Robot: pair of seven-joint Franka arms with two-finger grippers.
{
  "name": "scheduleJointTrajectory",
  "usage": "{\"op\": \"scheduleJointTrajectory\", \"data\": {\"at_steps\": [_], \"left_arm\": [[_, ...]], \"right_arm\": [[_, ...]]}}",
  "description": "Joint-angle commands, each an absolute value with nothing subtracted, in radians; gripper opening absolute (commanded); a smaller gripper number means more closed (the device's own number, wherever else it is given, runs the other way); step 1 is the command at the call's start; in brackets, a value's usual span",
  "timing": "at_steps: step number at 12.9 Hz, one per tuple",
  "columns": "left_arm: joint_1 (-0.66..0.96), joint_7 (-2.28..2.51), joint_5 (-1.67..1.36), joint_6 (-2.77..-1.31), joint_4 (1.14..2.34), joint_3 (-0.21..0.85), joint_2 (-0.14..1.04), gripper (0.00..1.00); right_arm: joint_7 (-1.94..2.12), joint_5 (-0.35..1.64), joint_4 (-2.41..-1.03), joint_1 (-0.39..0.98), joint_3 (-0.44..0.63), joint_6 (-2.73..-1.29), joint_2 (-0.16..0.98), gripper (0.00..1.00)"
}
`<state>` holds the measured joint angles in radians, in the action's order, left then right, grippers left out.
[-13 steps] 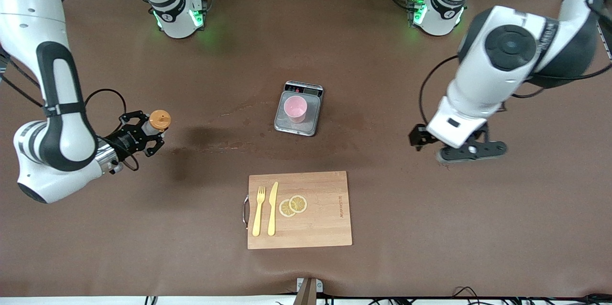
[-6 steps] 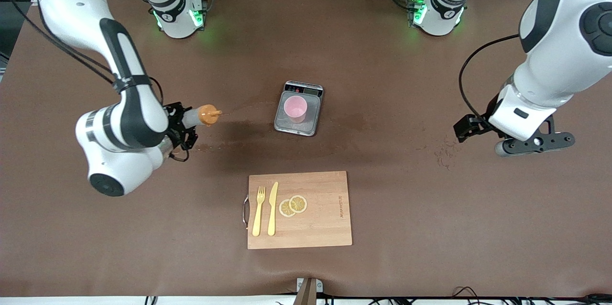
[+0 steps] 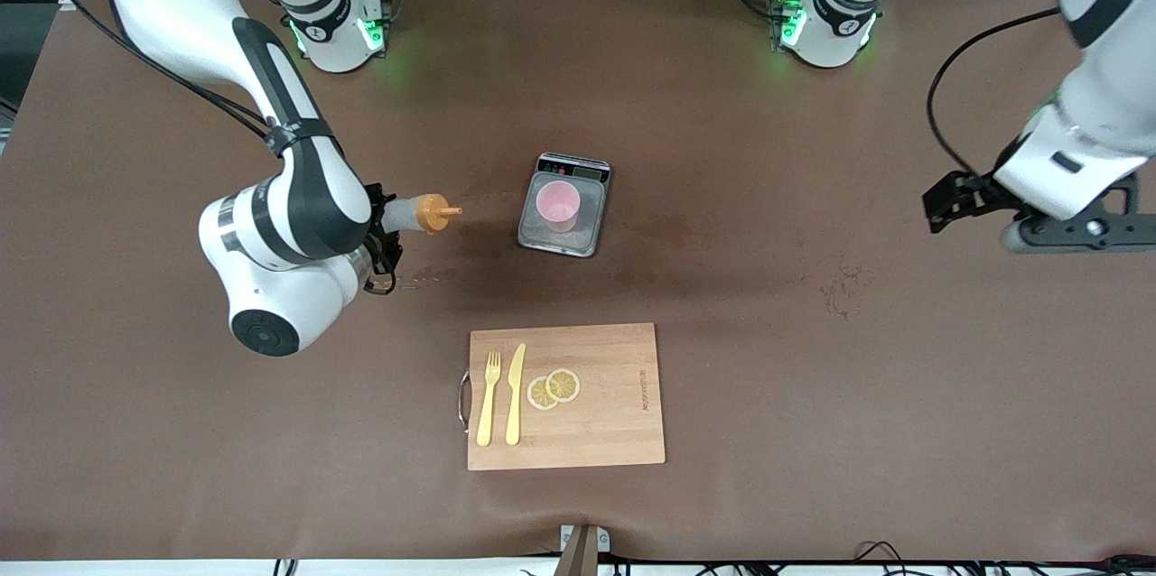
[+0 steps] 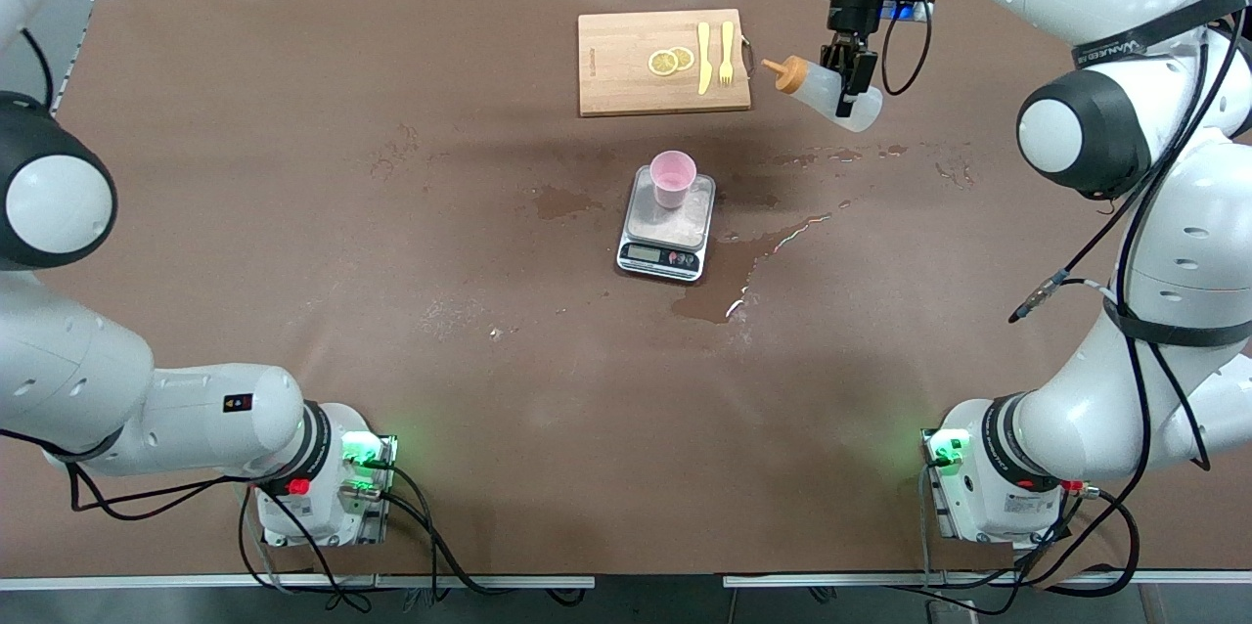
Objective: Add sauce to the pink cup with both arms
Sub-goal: 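Move the white bottle over the pink cup with the right gripper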
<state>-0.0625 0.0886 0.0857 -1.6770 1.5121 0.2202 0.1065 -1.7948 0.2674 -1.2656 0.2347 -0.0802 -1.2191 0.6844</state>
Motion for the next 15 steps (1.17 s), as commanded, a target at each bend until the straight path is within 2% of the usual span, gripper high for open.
{"op": "scheduleJointTrajectory", "data": {"at_steps": [1,5,10,15], "left_arm": [[-0.025,-0.031,0.009,-1.660,1.558,0.111,0.043,1.00],[0.018,-0.026,0.003,-1.614,1.566,0.045,0.023,1.00],[0.012,0.008,-0.023,-1.597,1.627,0.044,-0.020,1.00],[0.014,0.014,-0.023,-1.598,1.638,0.044,-0.032,1.00]], "right_arm": [[-1.891,0.241,-1.246,0.287,-0.071,-1.206,0.673,0.44],[-1.960,0.169,-1.249,0.343,-0.071,-1.200,0.681,0.43],[-2.074,0.103,-1.266,0.412,-0.071,-1.197,0.703,0.43],[-2.129,0.041,-1.266,0.451,-0.069,-1.146,0.712,0.43]]}}
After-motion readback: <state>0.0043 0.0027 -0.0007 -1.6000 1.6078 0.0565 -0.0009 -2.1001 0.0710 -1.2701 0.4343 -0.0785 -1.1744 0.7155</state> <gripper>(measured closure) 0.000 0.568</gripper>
